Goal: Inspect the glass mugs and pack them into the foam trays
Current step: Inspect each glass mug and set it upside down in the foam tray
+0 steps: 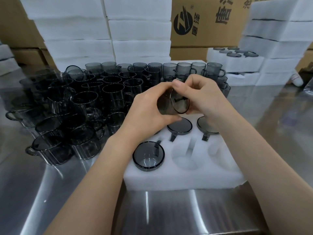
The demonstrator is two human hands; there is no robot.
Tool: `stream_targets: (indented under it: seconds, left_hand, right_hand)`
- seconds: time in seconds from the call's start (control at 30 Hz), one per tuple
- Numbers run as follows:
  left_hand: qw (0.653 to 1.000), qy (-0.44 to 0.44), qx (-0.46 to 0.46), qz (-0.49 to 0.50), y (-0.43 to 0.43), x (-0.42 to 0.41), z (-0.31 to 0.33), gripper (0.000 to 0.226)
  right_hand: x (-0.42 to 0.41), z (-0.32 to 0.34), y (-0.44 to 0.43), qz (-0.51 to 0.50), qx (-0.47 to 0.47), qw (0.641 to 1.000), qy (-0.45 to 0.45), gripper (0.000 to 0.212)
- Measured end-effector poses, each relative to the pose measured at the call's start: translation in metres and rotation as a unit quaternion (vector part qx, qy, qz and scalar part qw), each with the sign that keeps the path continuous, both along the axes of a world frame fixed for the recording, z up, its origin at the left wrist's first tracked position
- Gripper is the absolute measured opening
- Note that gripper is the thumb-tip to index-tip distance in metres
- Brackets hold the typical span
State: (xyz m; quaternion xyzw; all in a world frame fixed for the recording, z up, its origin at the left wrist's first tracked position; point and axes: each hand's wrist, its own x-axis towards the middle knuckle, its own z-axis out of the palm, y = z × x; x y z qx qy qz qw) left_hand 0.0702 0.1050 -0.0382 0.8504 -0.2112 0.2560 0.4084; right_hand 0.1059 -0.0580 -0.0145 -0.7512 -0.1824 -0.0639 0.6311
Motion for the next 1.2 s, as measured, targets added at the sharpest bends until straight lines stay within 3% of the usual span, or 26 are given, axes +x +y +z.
stream_targets:
  seconds: [0.27,0.43,0.53,0.7,0.83,1.0,1.1,1.2]
  left_hand:
    - [0.993,0.046,-0.107,-0.009,0.001,0.000,0.000,0.062]
    - [0.984,0.060,-0.166,-0.016,0.002,0.000,0.001,0.057]
    - [0.984,0.070,-0.162,-0.016,0.001,0.000,0.001,0.055]
    - [0.989,0.070,-0.126,-0.010,0.001,0.001,0.000,0.048]
    - [0.997,0.050,-0.064,0.015,-0.001,0.000,-0.001,0.057]
    - [1.000,0.026,-0.002,0.005,-0.001,-0.001,0.001,0.062]
    - [0.998,0.010,-0.068,0.010,-0.002,-0.002,0.002,0.061]
    - [0.992,0.004,-0.129,0.006,-0.001,-0.006,0.004,0.057]
  right_hand:
    - [0.005,0.000,-0.008,0.141,0.101,0.979,0.110,0.017]
    - [0.004,0.001,-0.013,0.211,0.094,0.966,0.118,0.027]
    - [0.003,-0.001,-0.012,0.195,0.067,0.973,0.101,0.029]
    - [-0.001,0.001,-0.004,0.097,-0.066,0.992,0.038,0.041]
    - [-0.004,-0.001,0.005,0.008,-0.080,0.997,0.004,0.055]
    - [-0.003,-0.001,0.004,-0.043,-0.011,0.999,-0.016,0.037]
    - [-0.004,0.002,0.001,0.019,0.090,0.994,0.058,0.026]
    - [-0.003,0.005,-0.004,0.092,0.134,0.982,0.098,0.032]
